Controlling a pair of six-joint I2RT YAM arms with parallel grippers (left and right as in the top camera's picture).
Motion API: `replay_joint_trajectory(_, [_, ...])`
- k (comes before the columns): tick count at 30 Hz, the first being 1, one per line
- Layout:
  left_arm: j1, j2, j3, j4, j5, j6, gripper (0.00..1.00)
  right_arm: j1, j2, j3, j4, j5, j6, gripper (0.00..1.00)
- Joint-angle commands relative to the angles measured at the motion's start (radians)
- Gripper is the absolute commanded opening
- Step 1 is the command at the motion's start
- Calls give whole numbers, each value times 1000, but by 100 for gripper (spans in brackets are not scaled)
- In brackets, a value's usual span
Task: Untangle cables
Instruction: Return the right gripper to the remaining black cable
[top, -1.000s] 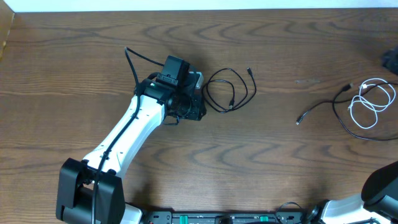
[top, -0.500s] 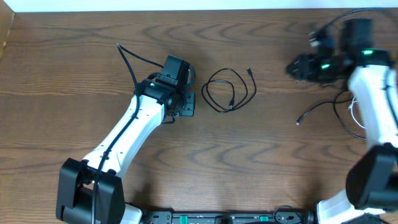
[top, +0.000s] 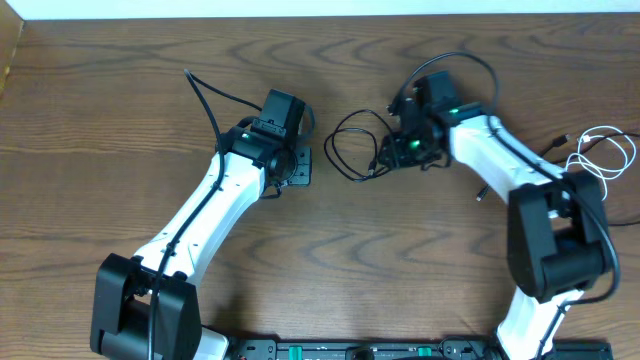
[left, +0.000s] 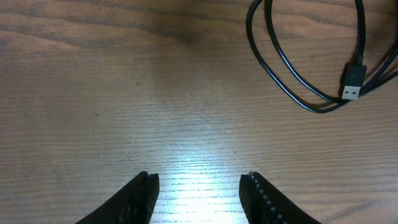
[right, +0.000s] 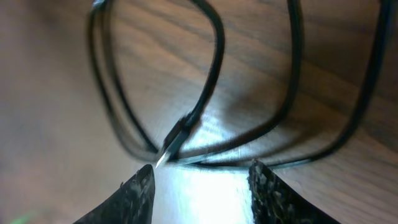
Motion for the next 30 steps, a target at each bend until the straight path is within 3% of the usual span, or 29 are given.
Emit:
replay_joint_trajectory(1, [4, 16, 11, -10, -19, -6, 47, 38, 46, -1, 7, 211, 194, 47])
replay_joint_trajectory(9, [4, 16, 11, -10, -19, -6, 47, 40, 49, -1, 27, 244, 272, 47])
replay_joint_trajectory(15, [4, 16, 11, -10, -19, -9, 47, 43, 49, -1, -8, 282, 418, 45])
replay_joint_trajectory(21, [4, 16, 11, -10, -19, -9, 47, 90, 49, -1, 47, 224, 464, 52])
replay_joint_trajectory(26, [4, 16, 11, -10, -11, -9, 47, 141, 50, -1, 68, 242, 477, 36])
replay_joint_trajectory(30, [4, 16, 11, -10, -8, -9, 47, 178, 50, -1, 43, 311, 523, 34])
